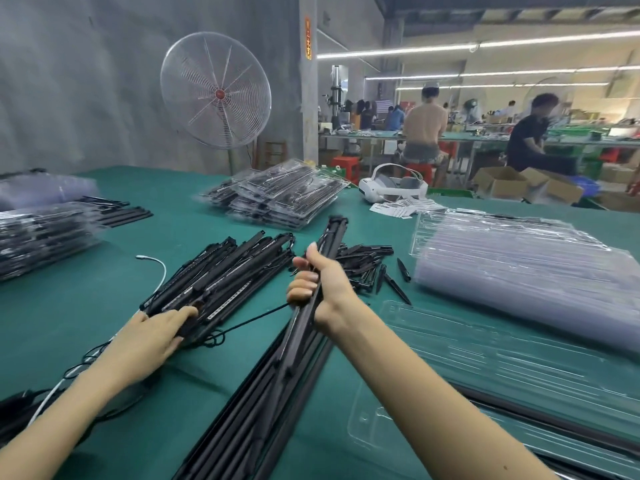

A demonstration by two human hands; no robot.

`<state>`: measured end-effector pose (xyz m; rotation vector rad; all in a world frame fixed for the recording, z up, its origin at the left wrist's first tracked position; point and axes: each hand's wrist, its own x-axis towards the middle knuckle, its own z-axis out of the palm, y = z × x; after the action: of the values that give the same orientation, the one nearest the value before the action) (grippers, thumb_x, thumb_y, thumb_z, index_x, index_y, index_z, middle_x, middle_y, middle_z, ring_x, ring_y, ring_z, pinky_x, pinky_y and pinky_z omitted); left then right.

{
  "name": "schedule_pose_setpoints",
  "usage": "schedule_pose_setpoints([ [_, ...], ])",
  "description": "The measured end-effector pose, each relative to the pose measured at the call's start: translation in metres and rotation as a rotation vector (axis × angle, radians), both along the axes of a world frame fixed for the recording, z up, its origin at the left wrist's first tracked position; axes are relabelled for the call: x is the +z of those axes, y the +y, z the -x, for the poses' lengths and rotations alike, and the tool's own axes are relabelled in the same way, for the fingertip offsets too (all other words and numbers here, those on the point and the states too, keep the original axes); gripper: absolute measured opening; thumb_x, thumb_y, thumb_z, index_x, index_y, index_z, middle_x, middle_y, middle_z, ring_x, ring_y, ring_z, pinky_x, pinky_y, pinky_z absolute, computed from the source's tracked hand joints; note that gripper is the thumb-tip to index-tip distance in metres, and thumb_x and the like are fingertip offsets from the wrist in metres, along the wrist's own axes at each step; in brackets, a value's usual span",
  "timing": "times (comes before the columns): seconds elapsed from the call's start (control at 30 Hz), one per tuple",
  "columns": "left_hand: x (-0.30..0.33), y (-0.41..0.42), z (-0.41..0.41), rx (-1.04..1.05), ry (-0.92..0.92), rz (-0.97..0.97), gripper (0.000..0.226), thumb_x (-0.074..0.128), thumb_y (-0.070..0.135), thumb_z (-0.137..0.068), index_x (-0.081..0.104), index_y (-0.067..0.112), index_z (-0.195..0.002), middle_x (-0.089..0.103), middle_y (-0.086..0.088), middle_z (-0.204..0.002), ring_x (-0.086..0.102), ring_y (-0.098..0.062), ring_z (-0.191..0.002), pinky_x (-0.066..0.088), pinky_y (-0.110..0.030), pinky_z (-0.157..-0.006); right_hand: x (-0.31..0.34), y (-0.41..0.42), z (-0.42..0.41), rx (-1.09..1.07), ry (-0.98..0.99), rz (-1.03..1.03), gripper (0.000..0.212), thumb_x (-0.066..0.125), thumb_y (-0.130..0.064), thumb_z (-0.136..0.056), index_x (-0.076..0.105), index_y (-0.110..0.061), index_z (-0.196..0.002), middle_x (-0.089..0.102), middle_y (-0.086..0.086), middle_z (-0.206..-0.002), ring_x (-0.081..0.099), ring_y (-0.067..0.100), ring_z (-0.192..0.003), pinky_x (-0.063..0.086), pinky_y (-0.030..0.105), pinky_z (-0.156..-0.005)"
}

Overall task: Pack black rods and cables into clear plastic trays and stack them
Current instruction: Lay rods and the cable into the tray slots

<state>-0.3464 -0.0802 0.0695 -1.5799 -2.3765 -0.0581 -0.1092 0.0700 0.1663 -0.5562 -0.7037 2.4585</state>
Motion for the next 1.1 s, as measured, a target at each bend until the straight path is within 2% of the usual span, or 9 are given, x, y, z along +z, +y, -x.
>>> schedule_pose_setpoints([
  [0.07, -0.001, -0.005, 0.003, 0.023, 0.040, -0.001, 0.043, 0.046, 0.025, -0.097, 0.037, 0.030, -0.139, 0.053, 0.016, -0.133, 0.055, -0.005, -0.114, 0.031, -0.025, -0.085, 0.016, 0.009, -0.012, -0.001, 0.041, -0.052, 0.039, 0.049, -0.038, -0.097, 0.045, -0.009, -0.072, 0.025, -0.008, -0.037, 0.023, 0.003, -0.027, 0.020, 0.014, -0.027],
  [0.3, 0.016, -0.022, 0.013, -0.091, 0.102, -0.084, 0.056, 0.076, 0.003, -0.072, 0.061, 0.024, -0.121, 0.069, 0.012, -0.112, 0.067, -0.004, -0.079, 0.039, -0.032, -0.067, 0.057, 0.047, -0.055, -0.148, 0.225, -0.173, 0.041, 0.047, -0.038, -0.098, 0.038, -0.014, -0.065, 0.025, -0.009, -0.038, 0.024, 0.003, -0.028, 0.020, 0.012, -0.029],
  [0.4, 0.027, -0.028, 0.022, 0.039, -0.026, -0.015, 0.052, 0.052, 0.021, -0.094, 0.034, 0.038, -0.140, 0.052, 0.017, -0.135, 0.061, -0.008, -0.091, 0.035, -0.027, -0.087, 0.061, 0.059, -0.064, -0.321, 0.282, -0.133, 0.044, 0.046, -0.038, -0.098, 0.035, -0.016, -0.062, 0.025, -0.008, -0.037, 0.022, 0.004, -0.028, 0.020, 0.013, -0.029],
  [0.5, 0.024, -0.026, 0.011, -0.003, -0.400, -0.245, 0.042, 0.055, 0.042, -0.091, 0.034, 0.047, -0.127, 0.049, 0.006, -0.127, 0.056, -0.018, -0.108, 0.035, -0.039, -0.099, 0.053, 0.058, -0.060, -0.375, 0.252, -0.146, 0.040, 0.048, -0.038, -0.097, 0.038, -0.015, -0.066, 0.027, -0.007, -0.039, 0.024, 0.004, -0.029, 0.022, 0.013, -0.031],
  [0.57, 0.022, -0.032, -0.002, -0.010, -0.422, -0.257, 0.054, 0.048, 0.067, -0.076, 0.030, 0.054, -0.125, 0.037, 0.013, -0.122, 0.042, -0.010, -0.116, 0.027, -0.039, -0.101, 0.046, 0.055, -0.055, -0.345, 0.218, -0.157, 0.037, 0.049, -0.037, -0.097, 0.040, -0.013, -0.070, 0.029, -0.006, -0.040, 0.026, 0.005, -0.030, 0.025, 0.014, -0.032],
  [0.67, 0.004, -0.053, -0.017, 0.026, -0.289, 0.050, 0.077, 0.036, 0.082, -0.064, 0.008, 0.061, -0.132, 0.018, 0.027, -0.129, 0.025, -0.001, -0.124, 0.016, -0.031, -0.099, 0.042, 0.053, -0.052, -0.333, 0.190, -0.162, 0.036, 0.049, -0.037, -0.097, 0.042, -0.012, -0.072, 0.029, -0.006, -0.041, 0.027, 0.005, -0.031, 0.026, 0.014, -0.032],
  [0.77, -0.006, -0.069, -0.010, 0.027, -0.254, 0.150, 0.070, 0.053, 0.040, -0.085, 0.011, 0.051, -0.140, 0.014, 0.027, -0.142, 0.029, -0.004, -0.129, 0.025, -0.029, -0.103, 0.039, 0.058, -0.052, -0.358, 0.175, -0.170, 0.035, 0.048, -0.036, -0.098, 0.042, -0.013, -0.073, 0.028, -0.007, -0.041, 0.025, 0.005, -0.031, 0.024, 0.015, -0.031],
  [0.87, 0.008, -0.074, 0.005, -0.013, -0.440, 0.129, 0.069, 0.043, 0.002, -0.086, 0.028, 0.053, -0.129, 0.028, 0.029, -0.135, 0.049, -0.004, -0.112, 0.043, -0.029, -0.094, 0.035, 0.065, -0.056, -0.400, 0.083, -0.261, 0.034, 0.049, -0.037, -0.098, 0.042, -0.013, -0.075, 0.025, -0.008, -0.041, 0.022, 0.005, -0.032, 0.021, 0.016, -0.031],
  [1.1, -0.003, -0.083, 0.049, -0.002, -0.231, 0.175, 0.099, 0.036, -0.014, -0.072, 0.026, 0.064, -0.132, 0.011, 0.050, -0.138, 0.035, 0.003, -0.134, 0.049, -0.021, -0.086, 0.029, 0.074, -0.066, -0.464, -0.116, -0.620, 0.028, 0.060, -0.034, -0.093, 0.052, -0.009, -0.081, 0.027, -0.009, -0.041, 0.024, 0.006, -0.035, 0.023, 0.015, -0.035],
])
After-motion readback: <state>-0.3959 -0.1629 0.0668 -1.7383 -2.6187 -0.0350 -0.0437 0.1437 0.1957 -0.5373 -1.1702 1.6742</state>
